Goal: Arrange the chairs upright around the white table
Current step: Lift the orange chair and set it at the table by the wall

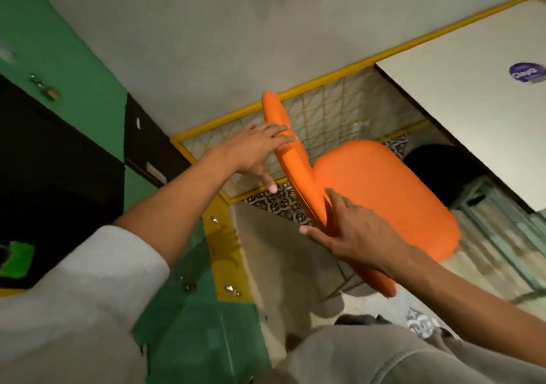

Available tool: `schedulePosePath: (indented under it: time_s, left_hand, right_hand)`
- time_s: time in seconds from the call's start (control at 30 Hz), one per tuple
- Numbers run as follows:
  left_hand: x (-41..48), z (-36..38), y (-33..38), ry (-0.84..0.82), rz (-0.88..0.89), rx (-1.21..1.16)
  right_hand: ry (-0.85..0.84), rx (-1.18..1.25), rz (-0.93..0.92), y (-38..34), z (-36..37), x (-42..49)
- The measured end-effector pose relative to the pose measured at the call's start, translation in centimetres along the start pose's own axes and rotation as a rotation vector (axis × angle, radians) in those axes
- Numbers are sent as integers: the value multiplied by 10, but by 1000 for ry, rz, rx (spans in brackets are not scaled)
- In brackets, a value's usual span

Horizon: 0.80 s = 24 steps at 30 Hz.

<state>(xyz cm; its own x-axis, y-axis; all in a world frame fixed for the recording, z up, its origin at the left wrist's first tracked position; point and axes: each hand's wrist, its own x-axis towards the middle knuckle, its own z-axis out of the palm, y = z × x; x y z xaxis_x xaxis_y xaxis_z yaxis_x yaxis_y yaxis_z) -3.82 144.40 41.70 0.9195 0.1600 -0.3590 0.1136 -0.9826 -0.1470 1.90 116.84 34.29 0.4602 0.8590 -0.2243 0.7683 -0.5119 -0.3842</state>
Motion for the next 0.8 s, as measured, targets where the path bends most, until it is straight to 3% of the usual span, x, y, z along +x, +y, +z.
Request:
schedulePosePath:
  time_s: [0.17,0.3,0.43,0.8]
  left_hand:
    - [55,6,-42,22,213,53]
    - [106,15,-59,-79,388,153]
    - [143,35,-83,56,599,153]
    - [200,65,-136,262,863,43]
  right_hand:
    - [94,-36,252,-24,20,9]
    - [36,-167,404,-41,42,28]
    - [41,-220,458,-41,47,37]
    - [192,-149,499,-56,36,72]
